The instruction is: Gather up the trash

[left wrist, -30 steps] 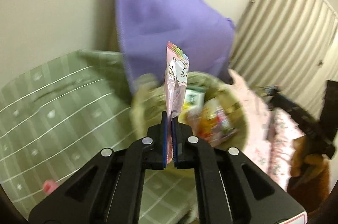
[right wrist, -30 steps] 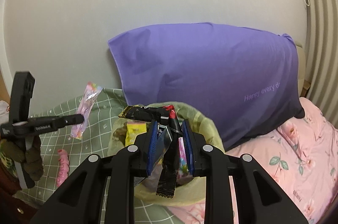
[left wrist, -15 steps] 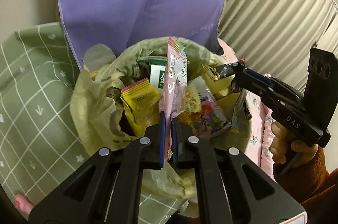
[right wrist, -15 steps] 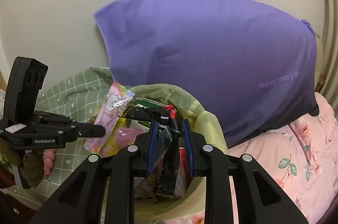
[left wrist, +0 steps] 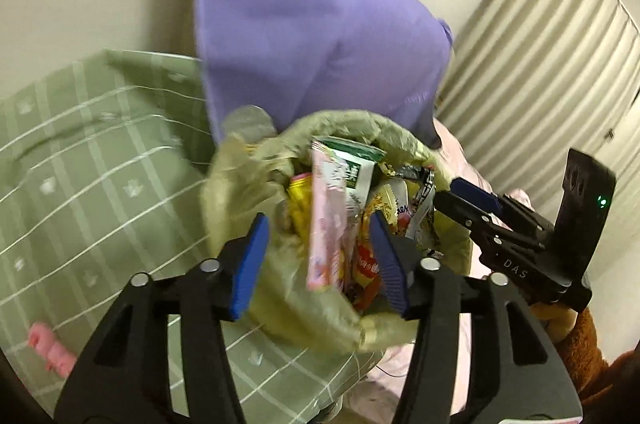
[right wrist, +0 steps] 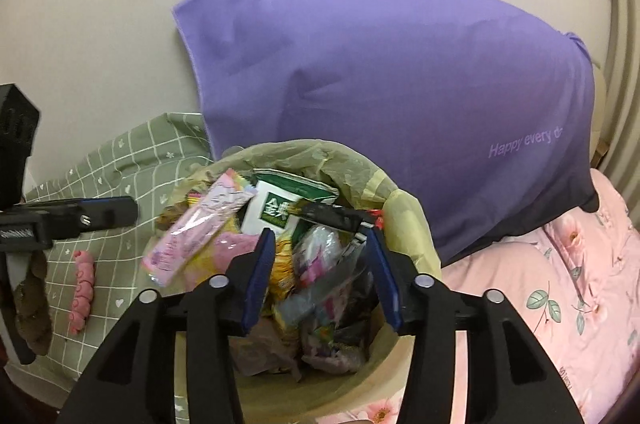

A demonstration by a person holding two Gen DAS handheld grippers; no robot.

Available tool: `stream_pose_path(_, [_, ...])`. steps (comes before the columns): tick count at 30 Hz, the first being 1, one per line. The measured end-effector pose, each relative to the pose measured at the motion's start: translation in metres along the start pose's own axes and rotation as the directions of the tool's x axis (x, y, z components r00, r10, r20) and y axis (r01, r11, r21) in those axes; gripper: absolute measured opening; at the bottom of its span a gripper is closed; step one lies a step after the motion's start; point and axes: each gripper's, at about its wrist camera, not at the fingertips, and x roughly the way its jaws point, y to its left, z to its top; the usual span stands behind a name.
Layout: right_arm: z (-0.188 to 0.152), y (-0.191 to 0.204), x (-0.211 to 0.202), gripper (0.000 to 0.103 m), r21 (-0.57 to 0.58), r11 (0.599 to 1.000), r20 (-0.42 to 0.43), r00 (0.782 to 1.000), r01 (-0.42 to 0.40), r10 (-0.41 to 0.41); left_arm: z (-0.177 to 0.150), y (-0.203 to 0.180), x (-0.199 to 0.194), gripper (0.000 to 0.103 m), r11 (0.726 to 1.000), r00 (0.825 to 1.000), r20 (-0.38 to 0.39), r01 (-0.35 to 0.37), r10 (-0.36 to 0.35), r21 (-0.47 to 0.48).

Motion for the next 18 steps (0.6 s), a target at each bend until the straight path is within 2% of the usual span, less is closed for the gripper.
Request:
stream_pose_path(4, [-0.011, 0.017, -0.025, 0.046, 0.008, 1.0, 0.024, 1.0, -0.019, 0.019, -0.029, 0.002, -0.052, 0.072, 0.993, 0.99, 0.075, -0.116, 0.116, 0.0])
stream_pose_path(6, [-0.02, 0.032, -0.041, 0.046, 0.003, 0.998, 0.032, 0.998, -0.062, 0.062, -0.05, 0.005, -0.077, 0.083, 0.985, 0.978, 0.109, -0.173, 0.175, -0.026])
stream_pose_path(8, [-0.027, 0.05, -0.056, 0.046, -0.015, 0.995, 0.038, 0.994, -0.101, 0.102, -0.073, 0.005, -0.107, 0.084, 0.965, 0.954, 0.143, -0.258, 0.263, -0.055])
stream_pose_path(9, [-0.033, 0.062, -0.066, 0.046, -0.029, 0.991, 0.045, 0.99, -0.131, 0.133, -0.083, 0.004, -0.12, 0.085, 0.952, 0.94, 0.156, -0.298, 0.304, -0.061])
stream_pose_path(13, [-0.051, 0.108, -0.096, 0.046, -0.094, 0.971, 0.049, 0.973, -0.221, 0.226, -0.127, -0.003, -0.175, 0.085, 0.876, 0.851, 0.209, -0.474, 0.481, -0.084])
stream_pose_path(15, [-0.06, 0.132, -0.108, 0.046, -0.127, 0.96, 0.04, 0.966, -0.248, 0.255, -0.147, -0.006, -0.199, 0.085, 0.834, 0.805, 0.221, -0.539, 0.551, -0.118])
stream_pose_path(16, [-0.064, 0.14, -0.113, 0.046, -0.135, 0.956, 0.042, 0.962, -0.261, 0.269, -0.152, -0.006, -0.207, 0.085, 0.82, 0.79, 0.223, -0.557, 0.572, -0.129])
stream_pose_path(18, [-0.072, 0.157, -0.122, 0.05, -0.144, 0.947, 0.048, 0.954, -0.288, 0.297, -0.167, -0.006, -0.224, 0.085, 0.781, 0.748, 0.227, -0.606, 0.624, -0.149])
